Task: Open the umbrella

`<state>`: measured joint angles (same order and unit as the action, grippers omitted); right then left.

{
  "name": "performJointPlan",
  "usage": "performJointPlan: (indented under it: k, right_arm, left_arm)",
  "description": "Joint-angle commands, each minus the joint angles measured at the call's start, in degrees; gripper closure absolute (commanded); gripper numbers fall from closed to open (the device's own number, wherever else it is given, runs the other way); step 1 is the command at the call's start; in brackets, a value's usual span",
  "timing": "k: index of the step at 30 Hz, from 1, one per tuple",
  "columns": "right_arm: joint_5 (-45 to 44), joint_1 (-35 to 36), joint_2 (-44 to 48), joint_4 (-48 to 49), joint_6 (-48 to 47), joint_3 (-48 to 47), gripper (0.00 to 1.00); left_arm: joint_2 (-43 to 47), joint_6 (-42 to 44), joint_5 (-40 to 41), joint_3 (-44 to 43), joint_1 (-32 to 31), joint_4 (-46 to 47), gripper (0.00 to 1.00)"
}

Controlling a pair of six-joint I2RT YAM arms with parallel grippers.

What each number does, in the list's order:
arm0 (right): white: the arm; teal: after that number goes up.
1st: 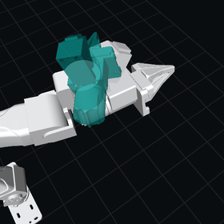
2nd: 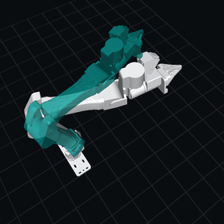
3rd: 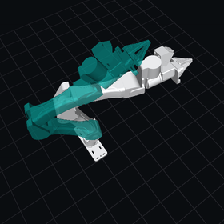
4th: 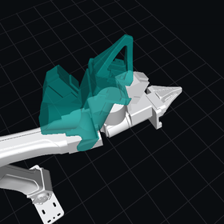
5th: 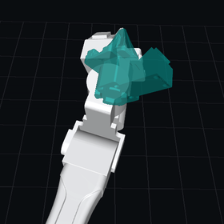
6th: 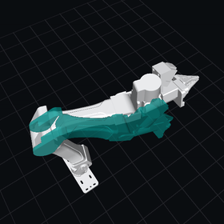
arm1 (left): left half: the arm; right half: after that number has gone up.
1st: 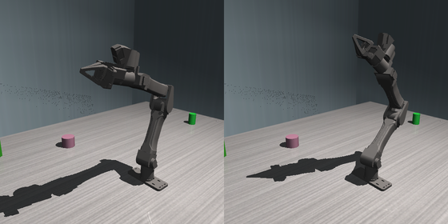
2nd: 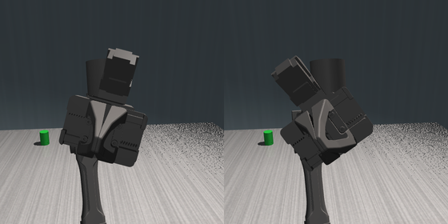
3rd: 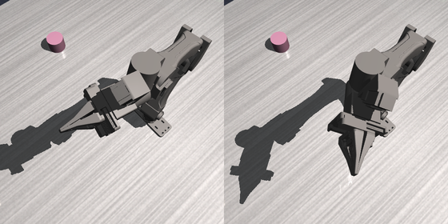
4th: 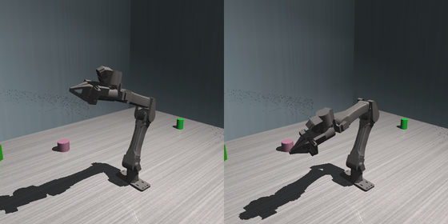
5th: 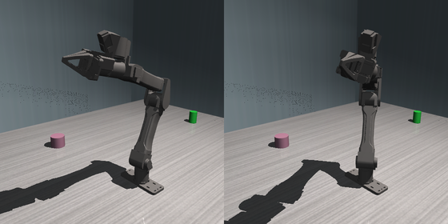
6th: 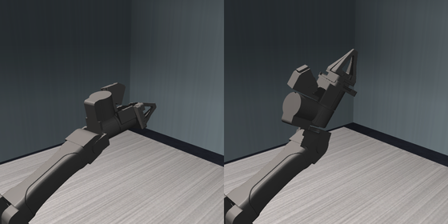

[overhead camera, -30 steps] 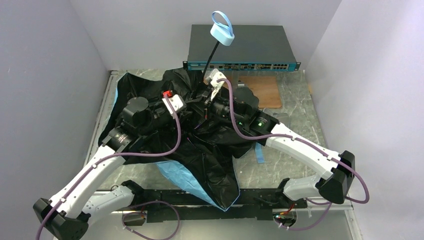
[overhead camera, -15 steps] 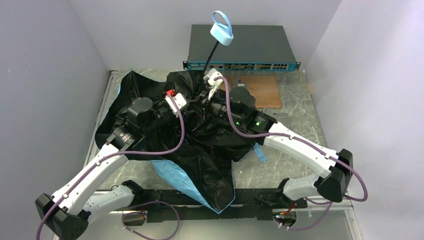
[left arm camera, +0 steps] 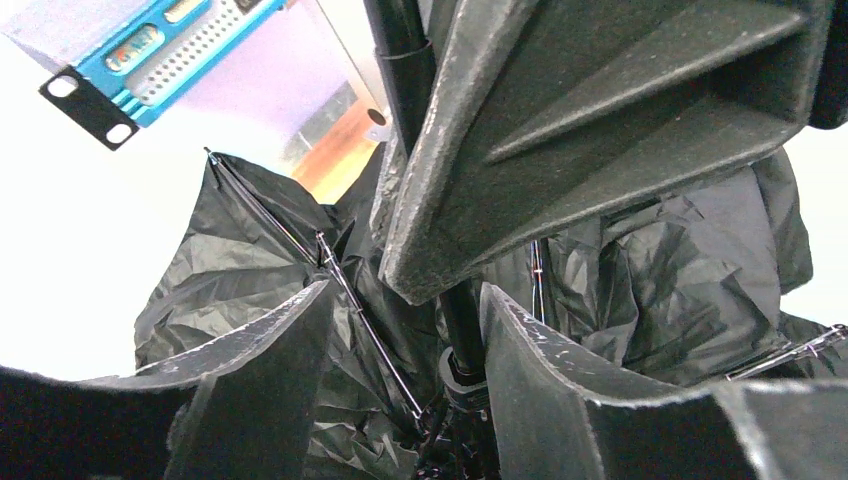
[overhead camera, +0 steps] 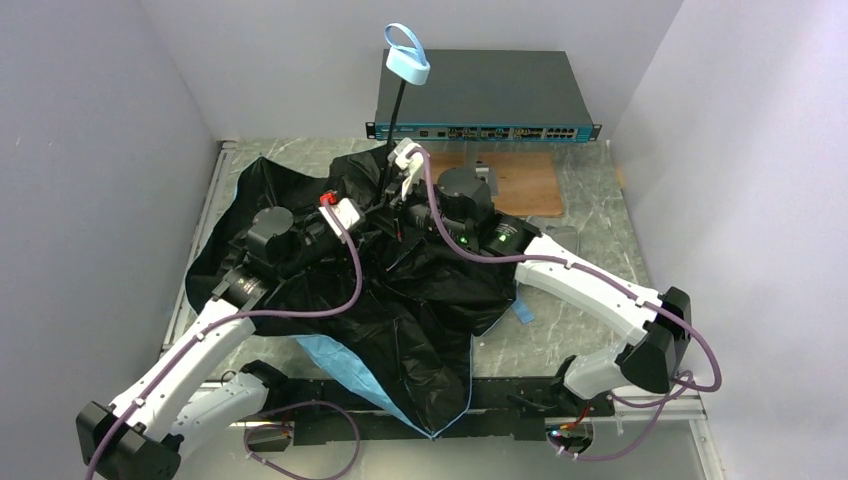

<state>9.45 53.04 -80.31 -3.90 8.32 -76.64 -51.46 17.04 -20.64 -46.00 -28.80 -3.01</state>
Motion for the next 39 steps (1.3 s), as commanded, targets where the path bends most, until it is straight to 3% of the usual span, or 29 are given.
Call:
performJointPlan:
  k: [1,9,13,14,16,18,25,33,39]
  right_arm:
    - [0.30,-0.89,4.98,14.54,0.65,-10.59,1.00]
    - [0.27,-1.27,4.05,15.75,1.35,-13.93,1.00]
    - [-0.22,-1.25,4.20,16.59,1.49,-14.24,1.00]
    - [-0.15,-1.34,4.24,16.87,1.47,-14.25,1.00]
    - [0.24,-1.31,4.41,17.50,1.16,-13.99,1.00]
    - [0.43,-1.35,4.74,18.52,0.60,-13.03,1.00]
    - [1.52,-1.35,5.74,20.27,-0.73,-10.95,1.00]
    - [1.76,-1.31,6.03,21.10,-2.54,-11.52,1.00]
    - [2.68,-1.27,6.28,21.32,-1.21,-8.81,1.00]
  left_arm:
    - [-2.39,5.83,8.00,5.44,5.00,-14.42,0.38]
    - [-2.56,7.22,10.51,8.16,8.18,-14.84,0.39]
    - [-3.34,7.68,11.59,8.48,9.56,-16.33,0.35]
    - [-3.44,8.00,11.03,8.47,9.97,-17.00,0.37]
    - [-3.27,9.19,8.34,8.51,10.96,-18.43,0.54]
    - [-2.69,10.64,3.88,9.10,12.11,-19.29,0.62]
    - [-4.03,13.67,2.83,9.54,12.83,-21.51,0.69]
    - [-7.17,15.26,3.79,9.32,16.62,-22.73,0.67]
    - [-4.15,14.21,0.48,6.19,17.04,-21.30,0.65]
